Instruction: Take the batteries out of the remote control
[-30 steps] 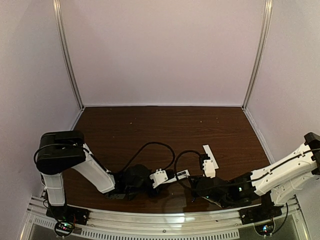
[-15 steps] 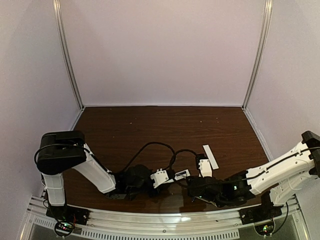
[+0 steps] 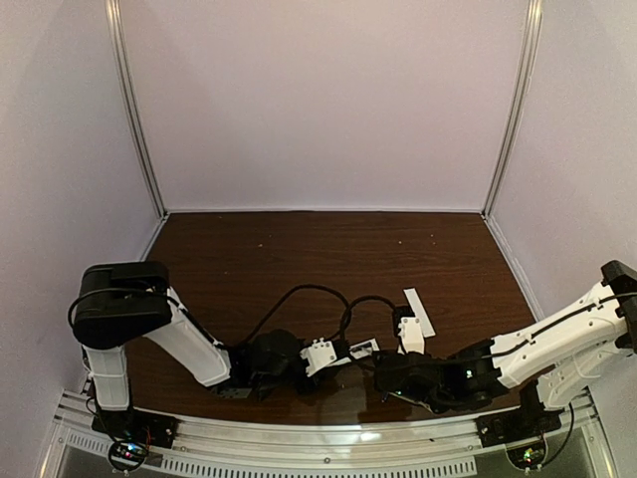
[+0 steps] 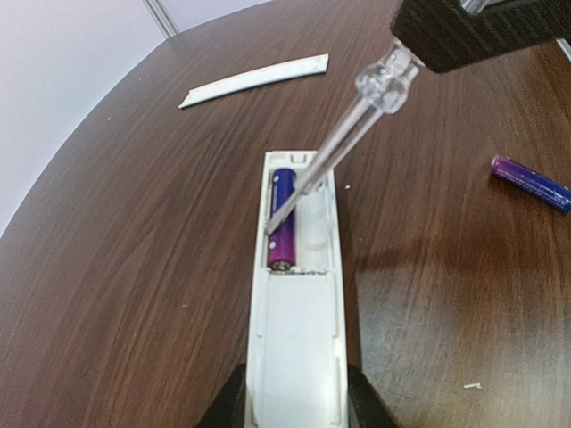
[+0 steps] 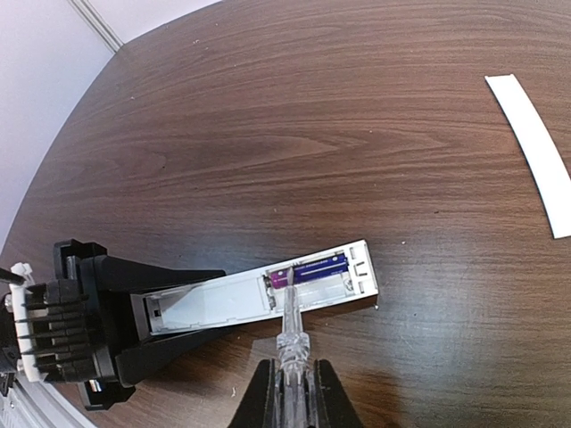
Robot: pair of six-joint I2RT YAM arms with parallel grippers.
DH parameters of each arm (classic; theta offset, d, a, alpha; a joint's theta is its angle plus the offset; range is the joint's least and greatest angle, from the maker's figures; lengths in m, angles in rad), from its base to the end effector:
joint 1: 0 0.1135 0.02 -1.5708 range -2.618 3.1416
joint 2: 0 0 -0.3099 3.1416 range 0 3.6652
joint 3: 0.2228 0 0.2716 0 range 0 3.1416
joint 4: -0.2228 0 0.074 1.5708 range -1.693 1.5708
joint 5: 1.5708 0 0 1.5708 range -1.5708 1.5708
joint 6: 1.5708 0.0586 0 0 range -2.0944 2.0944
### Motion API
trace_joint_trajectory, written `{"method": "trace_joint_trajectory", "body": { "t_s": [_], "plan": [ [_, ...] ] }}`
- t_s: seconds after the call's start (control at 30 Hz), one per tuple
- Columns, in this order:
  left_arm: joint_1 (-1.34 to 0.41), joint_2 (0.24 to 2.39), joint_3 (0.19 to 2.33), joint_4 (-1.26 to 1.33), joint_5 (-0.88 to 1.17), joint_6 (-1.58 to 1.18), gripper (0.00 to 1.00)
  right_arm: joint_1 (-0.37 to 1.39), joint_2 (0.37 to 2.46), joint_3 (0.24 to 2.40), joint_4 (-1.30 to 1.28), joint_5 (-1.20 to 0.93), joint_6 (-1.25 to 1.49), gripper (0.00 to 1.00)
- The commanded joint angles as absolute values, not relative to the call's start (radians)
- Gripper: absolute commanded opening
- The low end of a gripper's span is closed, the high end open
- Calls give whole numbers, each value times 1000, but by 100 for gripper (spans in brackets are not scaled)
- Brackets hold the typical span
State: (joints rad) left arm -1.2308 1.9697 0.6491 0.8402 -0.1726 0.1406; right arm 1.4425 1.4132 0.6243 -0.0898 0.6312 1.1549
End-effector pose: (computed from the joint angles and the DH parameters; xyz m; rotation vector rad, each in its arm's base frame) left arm 0.1365 -0.3558 0.0964 1.2316 1.6776 -0.4998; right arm 0.0699 0.2713 0.1805 -0.0615 2.3117 0.5961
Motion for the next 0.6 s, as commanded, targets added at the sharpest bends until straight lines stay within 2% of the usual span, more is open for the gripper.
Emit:
{"method": "trace_joint_trajectory", "body": {
  "t_s": [0.0, 0.57],
  "plan": [
    [-1236, 1996, 653, 839, -189, 150, 0, 1451, 1384, 630, -179, 639, 1174, 0],
    [-1236, 2004, 664, 829, -221, 144, 0, 1462, 1373, 663, -252, 638, 1221, 0]
  ]
}}
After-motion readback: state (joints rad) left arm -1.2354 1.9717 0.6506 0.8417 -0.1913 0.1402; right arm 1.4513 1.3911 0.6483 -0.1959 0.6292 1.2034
